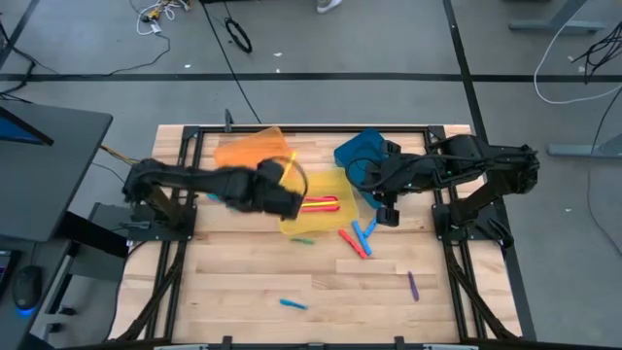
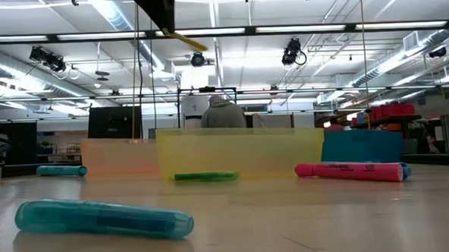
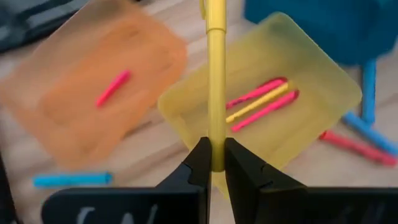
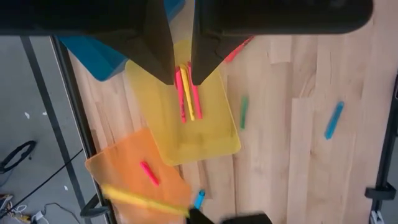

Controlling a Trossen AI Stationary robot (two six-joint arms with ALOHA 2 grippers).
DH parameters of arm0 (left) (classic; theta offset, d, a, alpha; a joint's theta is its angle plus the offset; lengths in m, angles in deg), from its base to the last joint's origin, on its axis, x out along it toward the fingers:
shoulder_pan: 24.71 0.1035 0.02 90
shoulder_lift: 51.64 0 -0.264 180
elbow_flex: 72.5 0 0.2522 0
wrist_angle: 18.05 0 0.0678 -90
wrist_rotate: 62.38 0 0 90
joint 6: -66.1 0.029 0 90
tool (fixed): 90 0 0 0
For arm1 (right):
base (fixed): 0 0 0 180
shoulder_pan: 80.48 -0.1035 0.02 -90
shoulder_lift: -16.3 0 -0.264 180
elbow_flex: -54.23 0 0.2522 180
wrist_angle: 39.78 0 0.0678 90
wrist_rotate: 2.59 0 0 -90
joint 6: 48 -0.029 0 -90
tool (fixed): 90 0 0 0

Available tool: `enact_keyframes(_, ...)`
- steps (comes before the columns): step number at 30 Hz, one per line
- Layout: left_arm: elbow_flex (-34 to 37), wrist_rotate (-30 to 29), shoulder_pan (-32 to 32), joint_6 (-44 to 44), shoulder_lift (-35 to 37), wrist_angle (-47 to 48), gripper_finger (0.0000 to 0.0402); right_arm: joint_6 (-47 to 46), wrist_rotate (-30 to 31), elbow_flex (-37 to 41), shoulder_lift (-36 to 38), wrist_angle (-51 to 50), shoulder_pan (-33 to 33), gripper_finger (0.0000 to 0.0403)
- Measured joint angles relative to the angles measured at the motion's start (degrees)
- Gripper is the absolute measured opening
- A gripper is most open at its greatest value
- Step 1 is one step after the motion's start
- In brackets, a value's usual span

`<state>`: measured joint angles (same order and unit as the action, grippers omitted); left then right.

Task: Pick & Place Markers
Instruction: Put the medium yellow highlighter pen into the yellow bin

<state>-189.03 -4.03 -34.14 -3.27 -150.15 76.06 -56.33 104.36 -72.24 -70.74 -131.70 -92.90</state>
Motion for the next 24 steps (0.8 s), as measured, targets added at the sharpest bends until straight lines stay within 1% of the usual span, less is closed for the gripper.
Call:
enact_keyframes(3,0.0,5.55,4.04,15.41,0.3,-4.9,0.0034,-0.02,0.02,0.0,0.0,1.8,0.02,0.0056)
enact_keyframes(6,0.0,12.35,8.13,30.6,0.3,-11.06,0.0034,-0.03,0.04,0.02,0.0,3.55,0.0,0.0056)
enact_keyframes(9,0.0,18.47,11.68,41.76,0.28,-15.38,0.0034,-0.06,0.04,0.01,0.0,4.78,0.01,0.0056)
enact_keyframes(10,0.0,19.58,12.72,44.99,0.28,-15.5,0.0034,-0.23,0.04,0.02,0.0,4.95,0.0,0.0056)
enact_keyframes(13,0.0,19.96,15.63,53.24,0.28,-13.85,0.0034,-3.73,0.04,0.0,0.0,5.07,0.0,0.0056)
enact_keyframes(15,0.0,20.47,17.46,57.6,-0.24,-13.49,0.0034,-7.09,0.06,0.0,0.0,5.1,0.0,0.0056)
enact_keyframes(18,0.11,22.32,19.48,60.99,-1.51,-11.96,0.0034,-11.93,0.05,0.0,0.0,5.24,0.0,0.0056)
enact_keyframes(24,0.09,22.48,20.63,63.61,-5.56,-14.32,0.0034,-19.68,0.11,0.0,0.0,5.64,0.01,0.0056)
